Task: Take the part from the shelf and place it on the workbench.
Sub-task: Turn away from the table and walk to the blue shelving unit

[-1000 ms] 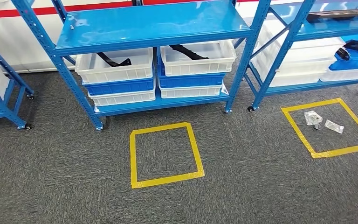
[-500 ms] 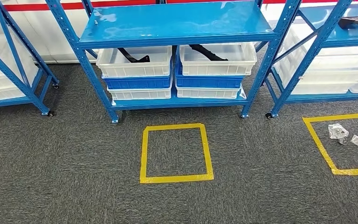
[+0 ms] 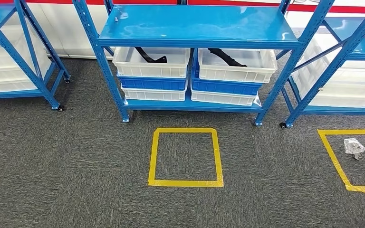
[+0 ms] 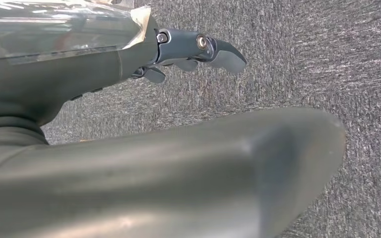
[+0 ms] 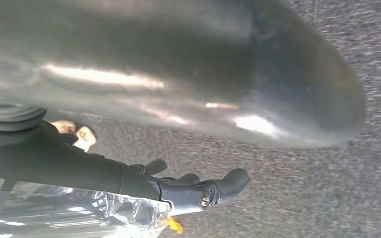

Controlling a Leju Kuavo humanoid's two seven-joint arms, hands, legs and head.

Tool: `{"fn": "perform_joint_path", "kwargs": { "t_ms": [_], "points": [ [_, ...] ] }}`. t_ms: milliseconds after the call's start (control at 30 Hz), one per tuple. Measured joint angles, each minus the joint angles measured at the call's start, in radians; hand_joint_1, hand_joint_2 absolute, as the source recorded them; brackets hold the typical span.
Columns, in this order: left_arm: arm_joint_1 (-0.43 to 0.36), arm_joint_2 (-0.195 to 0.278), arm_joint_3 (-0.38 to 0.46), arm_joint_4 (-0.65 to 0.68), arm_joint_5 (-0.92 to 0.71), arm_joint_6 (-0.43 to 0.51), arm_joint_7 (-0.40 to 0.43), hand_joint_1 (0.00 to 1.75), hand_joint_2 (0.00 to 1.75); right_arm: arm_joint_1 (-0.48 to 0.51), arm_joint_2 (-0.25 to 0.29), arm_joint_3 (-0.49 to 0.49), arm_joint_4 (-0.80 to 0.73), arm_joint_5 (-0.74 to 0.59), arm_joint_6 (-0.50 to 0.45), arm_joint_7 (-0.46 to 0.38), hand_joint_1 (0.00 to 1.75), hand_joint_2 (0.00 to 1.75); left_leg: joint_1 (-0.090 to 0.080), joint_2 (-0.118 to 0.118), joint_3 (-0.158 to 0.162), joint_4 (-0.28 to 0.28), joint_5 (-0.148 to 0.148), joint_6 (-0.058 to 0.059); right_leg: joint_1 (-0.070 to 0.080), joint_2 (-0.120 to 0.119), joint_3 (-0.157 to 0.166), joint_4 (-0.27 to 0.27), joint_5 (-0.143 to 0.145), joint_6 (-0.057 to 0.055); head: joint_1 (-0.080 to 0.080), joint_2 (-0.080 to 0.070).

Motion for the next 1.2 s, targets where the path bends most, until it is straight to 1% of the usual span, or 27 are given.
{"fn": "perform_joint_path", "kwargs": {
  "t_ms": [33, 67, 167, 233, 267, 333, 367, 400, 433, 500, 533, 567, 633, 667, 700, 733, 767, 833, 867, 900, 933, 1000, 1033, 1067, 1100, 1167, 1200],
  "points": [
    [0.000, 0.000, 0.000, 0.000, -0.002, -0.002, 0.000, 0.00, 0.00, -0.001, 0.000, 0.000, 0.000, 0.000, 0.001, -0.001, 0.00, 0.00, -0.002, -0.003, -0.001, 0.002, -0.008, -0.006, -0.001, 0.001, 0.027, -0.058, 0.017, -0.002, 0.000, 0.000],
    [0.000, 0.000, 0.000, 0.000, -0.005, -0.004, 0.001, 0.00, 0.00, -0.002, 0.001, 0.000, 0.000, -0.001, 0.002, -0.002, 0.00, 0.00, -0.004, -0.005, -0.002, 0.004, -0.018, -0.013, 0.000, 0.003, 0.044, -0.094, 0.023, -0.010, -0.002, 0.000],
    [-0.001, 0.000, -0.002, 0.000, -0.010, -0.008, 0.002, 0.00, 0.00, -0.003, 0.004, 0.000, 0.000, -0.004, 0.003, -0.005, 0.00, 0.00, -0.002, -0.006, 0.004, 0.007, -0.038, -0.031, 0.002, 0.002, 0.060, -0.106, 0.016, -0.039, -0.006, 0.000],
    [-0.002, 0.000, -0.004, -0.001, -0.013, -0.009, 0.003, 0.00, 0.00, -0.002, 0.005, 0.000, -0.001, -0.008, 0.003, -0.009, 0.00, 0.00, 0.002, 0.003, -0.009, 0.051, -0.056, -0.040, -0.003, 0.001, 0.080, -0.109, 0.014, -0.056, -0.012, 0.000],
    [-0.002, 0.000, -0.005, -0.002, -0.014, -0.009, 0.003, 0.00, 0.00, -0.001, 0.006, 0.000, -0.001, -0.009, 0.003, -0.010, 0.00, 0.00, 0.004, 0.009, -0.035, 0.103, -0.076, -0.045, -0.006, -0.001, 0.092, -0.109, 0.013, -0.062, -0.015, 0.000],
    [-0.002, -0.001, -0.005, -0.002, -0.014, -0.009, 0.004, 0.00, 0.00, 0.001, 0.006, 0.000, -0.001, -0.010, 0.003, -0.012, 0.00, 0.00, 0.006, 0.018, -0.121, 0.241, -0.125, -0.053, -0.002, -0.005, 0.108, -0.109, 0.004, -0.070, -0.021, 0.000],
    [-0.001, -0.001, -0.005, -0.002, -0.014, -0.009, 0.005, 0.00, 0.00, 0.002, 0.006, 0.000, -0.001, -0.011, 0.003, -0.012, 0.00, 0.00, 0.006, 0.019, -0.161, 0.289, -0.133, -0.055, -0.001, -0.005, 0.115, -0.108, -0.002, -0.070, -0.021, 0.000],
    [0.000, -0.001, -0.005, -0.002, -0.014, -0.009, 0.005, 0.00, 0.00, 0.002, 0.007, 0.000, -0.001, -0.011, 0.003, -0.012, 0.00, 0.00, 0.006, 0.020, -0.186, 0.303, -0.118, -0.054, -0.001, -0.004, 0.124, -0.108, -0.011, -0.069, -0.021, 0.000],
    [0.000, -0.001, -0.005, -0.002, -0.014, -0.009, 0.006, 0.00, 0.00, 0.003, 0.007, 0.000, -0.001, -0.012, 0.003, -0.012, 0.00, 0.00, 0.006, 0.020, -0.189, 0.276, -0.082, -0.052, 0.000, -0.003, 0.134, -0.108, -0.020, -0.067, -0.021, 0.000],
    [0.000, 0.000, -0.005, -0.002, -0.014, -0.009, 0.006, 0.00, 0.00, 0.004, 0.008, 0.000, -0.001, -0.013, 0.003, -0.012, 0.00, 0.00, 0.003, 0.023, -0.153, 0.147, 0.016, -0.038, 0.000, -0.001, 0.156, -0.109, -0.043, -0.062, -0.021, 0.000],
    [0.000, 0.000, -0.005, -0.002, -0.014, -0.010, 0.006, 0.00, 0.00, 0.003, 0.009, 0.000, -0.001, -0.013, 0.003, -0.013, 0.00, 0.00, 0.000, 0.024, -0.130, 0.091, 0.049, -0.031, 0.004, 0.000, 0.164, -0.110, -0.054, -0.057, -0.020, 0.000],
    [-0.001, 0.000, -0.005, -0.002, -0.014, -0.010, 0.006, 0.00, 0.00, 0.002, 0.010, -0.001, -0.001, -0.013, 0.003, -0.014, 0.00, 0.00, -0.004, 0.025, -0.115, 0.058, 0.067, -0.024, 0.006, 0.000, 0.168, -0.111, -0.063, -0.051, -0.018, 0.000],
    [-0.003, 0.000, -0.005, -0.002, -0.014, -0.011, 0.006, 0.00, 0.00, 0.000, 0.012, -0.001, -0.001, -0.013, 0.003, -0.015, 0.00, 0.00, -0.012, 0.024, -0.106, 0.046, 0.064, -0.014, 0.009, 0.000, 0.175, -0.123, -0.073, -0.038, -0.017, 0.000],
    [-0.004, 0.000, -0.005, -0.002, -0.014, -0.011, 0.006, 0.00, 0.00, -0.001, 0.012, -0.001, -0.001, -0.013, 0.003, -0.015, 0.00, 0.00, -0.011, 0.022, -0.102, 0.040, 0.062, -0.009, 0.008, -0.002, 0.182, -0.131, -0.076, -0.033, -0.017, 0.000],
    [-0.005, 0.000, -0.006, -0.002, -0.014, -0.011, 0.006, 0.00, 0.00, -0.002, 0.012, -0.001, -0.001, -0.013, 0.003, -0.016, 0.00, 0.00, -0.010, 0.021, -0.094, 0.029, 0.060, -0.004, 0.008, -0.002, 0.187, -0.133, -0.079, -0.030, -0.016, 0.000],
    [-0.006, 0.000, -0.006, -0.002, -0.014, -0.011, 0.006, 0.00, 0.00, -0.003, 0.013, -0.001, -0.001, -0.013, 0.003, -0.016, 0.00, 0.00, -0.007, 0.020, -0.084, 0.017, 0.059, 0.000, 0.010, -0.003, 0.180, -0.114, -0.089, -0.029, -0.016, 0.000],
    [-0.007, -0.001, -0.006, -0.002, -0.015, -0.011, 0.006, 0.00, 0.00, -0.005, 0.013, -0.001, -0.001, -0.013, 0.003, -0.017, 0.00, 0.00, -0.004, 0.019, -0.074, 0.008, 0.058, 0.004, 0.011, -0.002, 0.160, -0.074, -0.105, -0.031, -0.014, 0.000],
    [-0.009, -0.003, -0.006, -0.002, -0.015, -0.011, 0.006, 0.00, 0.00, -0.005, 0.011, -0.001, -0.001, -0.013, 0.003, -0.017, 0.00, 0.00, -0.004, 0.019, -0.064, 0.002, 0.051, 0.011, 0.011, -0.001, 0.073, 0.061, -0.142, -0.037, -0.012, 0.000],
    [-0.009, -0.003, -0.006, -0.002, -0.015, -0.012, 0.006, 0.00, 0.00, -0.004, 0.010, -0.001, -0.001, -0.013, 0.003, -0.017, 0.00, 0.00, -0.004, 0.017, -0.060, 0.003, 0.048, 0.013, 0.011, 0.000, 0.030, 0.116, -0.150, -0.035, -0.011, 0.000],
    [-0.009, -0.003, -0.006, -0.002, -0.014, -0.012, 0.006, 0.00, 0.00, -0.001, 0.009, -0.001, -0.001, -0.014, 0.003, -0.017, 0.00, 0.00, -0.004, 0.014, -0.057, 0.003, 0.045, 0.013, 0.009, 0.000, -0.002, 0.145, -0.144, -0.029, -0.011, 0.000],
    [-0.008, -0.004, -0.006, -0.002, -0.014, -0.012, 0.006, 0.00, 0.00, 0.002, 0.008, -0.001, -0.001, -0.015, 0.003, -0.017, 0.00, 0.00, -0.003, 0.011, -0.054, 0.003, 0.042, 0.011, 0.007, 0.000, -0.015, 0.136, -0.121, -0.018, -0.011, 0.000],
    [-0.008, -0.004, -0.006, -0.002, -0.014, -0.013, 0.006, 0.00, 0.00, 0.004, 0.006, -0.001, -0.001, -0.016, 0.003, -0.016, 0.00, 0.00, -0.001, 0.004, -0.048, 0.008, 0.037, 0.004, 0.000, -0.001, 0.006, 0.024, -0.046, 0.007, -0.010, 0.000],
    [-0.008, -0.004, -0.006, -0.002, -0.014, -0.013, 0.006, 0.00, 0.00, 0.003, 0.006, -0.001, -0.001, -0.016, 0.003, -0.016, 0.00, 0.00, -0.003, 0.002, -0.046, 0.012, 0.032, -0.002, -0.001, -0.001, 0.022, -0.034, -0.012, 0.012, -0.009, 0.000],
    [-0.008, -0.004, -0.006, -0.002, -0.013, -0.013, 0.006, 0.00, 0.00, 0.002, 0.007, -0.001, -0.001, -0.016, 0.003, -0.017, 0.00, 0.00, -0.004, 0.001, -0.044, 0.016, 0.027, -0.008, -0.002, -0.001, 0.034, -0.074, 0.011, 0.008, -0.009, 0.000],
    [-0.008, -0.004, -0.006, -0.002, -0.011, -0.012, 0.006, 0.00, 0.00, 0.001, 0.008, -0.001, -0.001, -0.016, 0.003, -0.018, 0.00, 0.00, -0.006, 0.001, -0.042, 0.019, 0.022, -0.014, -0.003, -0.001, 0.040, -0.092, 0.023, -0.002, -0.008, 0.000],
    [-0.008, -0.003, -0.006, -0.003, -0.006, -0.011, 0.005, 0.00, 0.00, 0.000, 0.009, -0.001, -0.001, -0.015, 0.003, -0.019, 0.00, 0.00, -0.007, 0.001, -0.039, 0.019, 0.013, -0.010, -0.003, -0.001, 0.041, -0.093, 0.029, -0.020, -0.009, 0.000],
    [-0.008, -0.002, -0.006, -0.003, -0.005, -0.010, 0.005, 0.00, 0.00, 0.000, 0.009, -0.001, -0.001, -0.014, 0.003, -0.019, 0.00, 0.00, -0.006, 0.002, -0.037, 0.017, 0.013, -0.003, -0.002, 0.000, 0.042, -0.093, 0.030, -0.023, -0.009, 0.000]
  ]
}}
